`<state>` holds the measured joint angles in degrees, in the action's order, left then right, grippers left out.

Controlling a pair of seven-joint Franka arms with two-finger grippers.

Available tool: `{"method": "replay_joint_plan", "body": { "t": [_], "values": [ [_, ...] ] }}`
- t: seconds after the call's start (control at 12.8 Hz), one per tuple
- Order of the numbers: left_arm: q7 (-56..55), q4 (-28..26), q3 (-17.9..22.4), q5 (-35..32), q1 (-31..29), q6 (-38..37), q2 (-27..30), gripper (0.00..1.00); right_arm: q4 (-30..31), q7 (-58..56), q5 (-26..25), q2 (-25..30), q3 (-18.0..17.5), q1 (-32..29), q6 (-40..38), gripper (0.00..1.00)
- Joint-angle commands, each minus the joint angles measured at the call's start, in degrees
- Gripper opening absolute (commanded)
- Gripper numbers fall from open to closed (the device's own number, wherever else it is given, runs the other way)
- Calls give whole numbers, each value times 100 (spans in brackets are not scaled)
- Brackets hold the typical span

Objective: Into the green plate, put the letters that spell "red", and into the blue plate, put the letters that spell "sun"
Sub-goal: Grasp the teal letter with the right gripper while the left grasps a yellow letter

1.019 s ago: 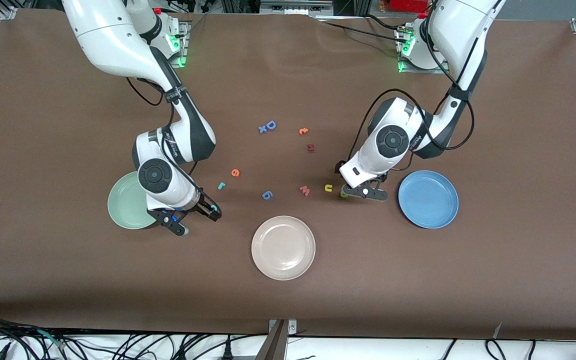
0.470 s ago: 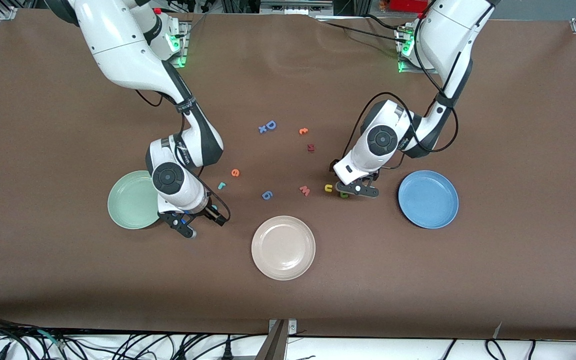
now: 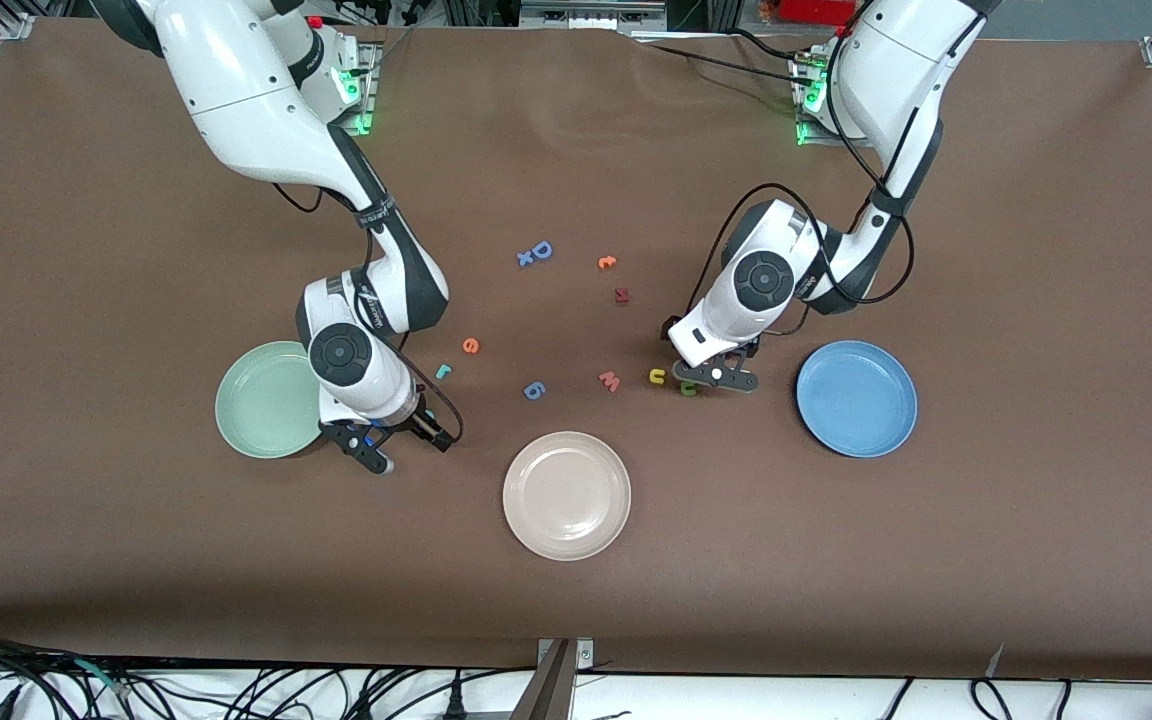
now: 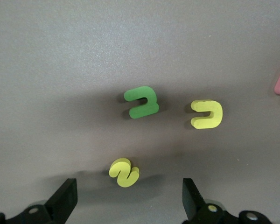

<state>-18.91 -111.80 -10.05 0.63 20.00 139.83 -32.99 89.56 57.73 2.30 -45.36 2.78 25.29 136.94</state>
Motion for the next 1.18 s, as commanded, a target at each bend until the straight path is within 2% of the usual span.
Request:
{"method": "replay_joint_plan", "body": {
  "t": [0.0,0.39,0.55,0.63,0.71,0.86,0.94,1.1],
  "values": [
    [-112,9,56,-151,39,106,-41,99,114,186,-89,27,39,90,105,77],
    [-112,0,74,-151,31,369,-173,99,140,203,-72,27,30,134,105,50],
    [-86,0,74,-159,31,369,-147,92,149,195,-72,27,30,143,105,38],
    [-77,0,74,-159,31,369,-146,81,141,195,-72,27,30,143,96,31],
    [-60,-17,74,-159,31,369,-129,66,149,195,-72,27,30,134,96,27],
    [-60,-26,74,-168,31,317,-76,19,141,195,-72,27,30,134,87,21],
    [-60,-35,74,-168,31,308,-59,6,114,134,-72,36,30,134,78,21],
    [-69,-43,82,-177,39,290,-41,0,70,81,-72,80,30,125,-44,20]
  ]
}}
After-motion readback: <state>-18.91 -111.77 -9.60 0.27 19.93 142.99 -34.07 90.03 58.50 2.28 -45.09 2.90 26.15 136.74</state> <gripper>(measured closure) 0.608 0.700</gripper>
